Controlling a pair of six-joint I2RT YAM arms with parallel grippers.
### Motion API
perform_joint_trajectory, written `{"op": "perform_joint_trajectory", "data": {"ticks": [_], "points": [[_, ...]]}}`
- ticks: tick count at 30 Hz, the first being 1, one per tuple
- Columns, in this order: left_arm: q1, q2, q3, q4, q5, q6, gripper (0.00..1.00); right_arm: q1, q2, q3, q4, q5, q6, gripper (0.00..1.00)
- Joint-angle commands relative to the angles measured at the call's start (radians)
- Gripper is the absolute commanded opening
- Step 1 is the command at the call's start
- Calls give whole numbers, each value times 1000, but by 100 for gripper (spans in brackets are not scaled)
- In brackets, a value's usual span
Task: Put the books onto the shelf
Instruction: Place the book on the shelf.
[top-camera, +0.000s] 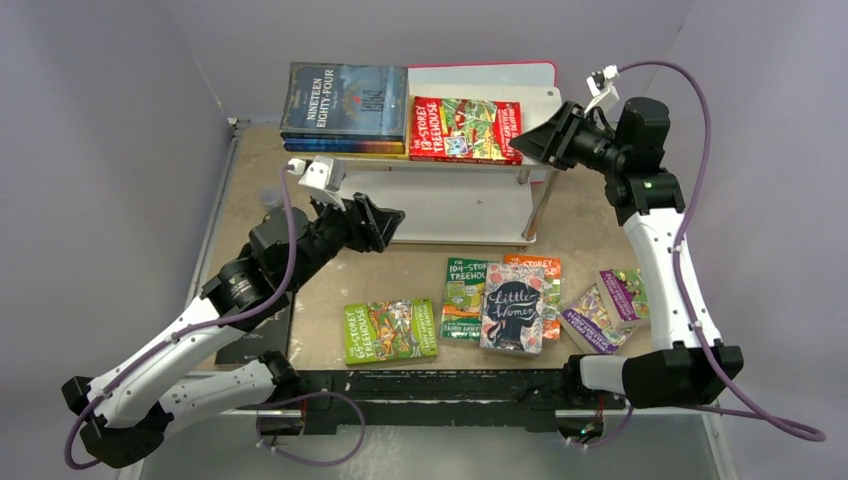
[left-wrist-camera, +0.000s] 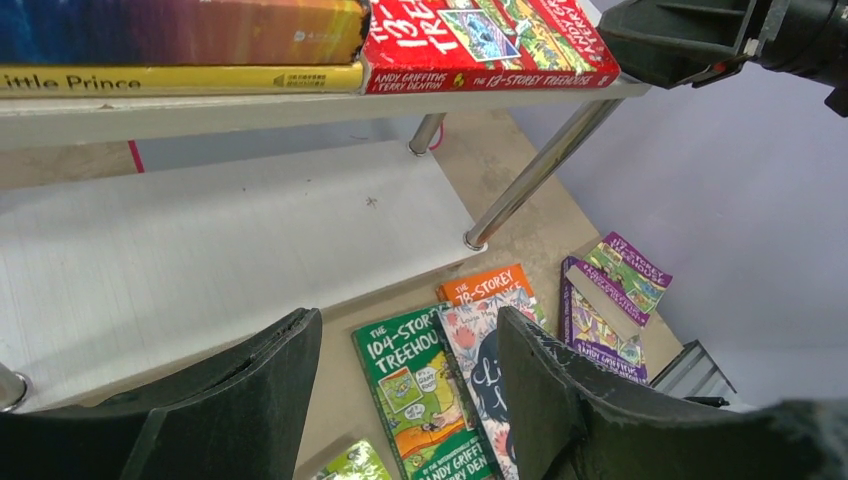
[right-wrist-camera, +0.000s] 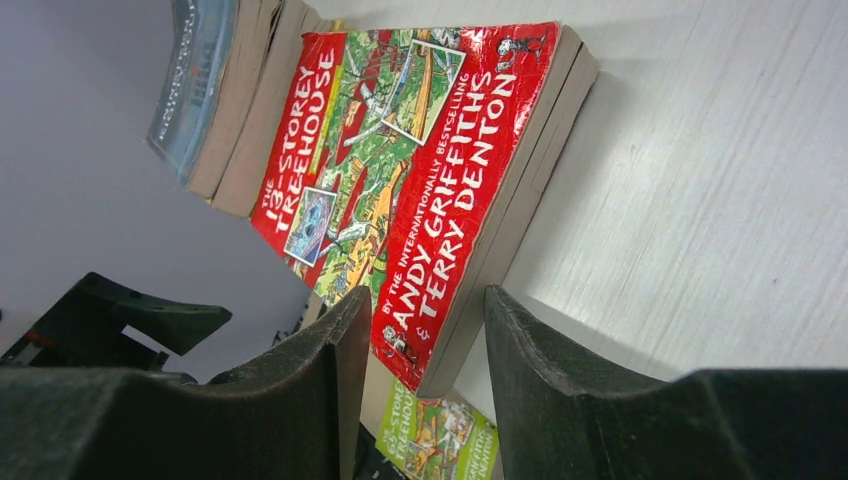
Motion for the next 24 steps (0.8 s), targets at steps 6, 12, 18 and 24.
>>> {"op": "perform_joint_trajectory", "data": {"ticks": [6,12,18,24], "points": [[2,-33,-51,4,-19,-47,64,1,-25,-21,99,-71,58,47],[3,-43,-65,-14,-24,-53,64,1,7,37,42,27,-28,52],[2,-56,-99,-27,-40,-72,64,1,1,40,10,58,-59,53],[3,-63,-196,-5,-41,-148,64,1,-132,15,-36,160,-92,61]]}}
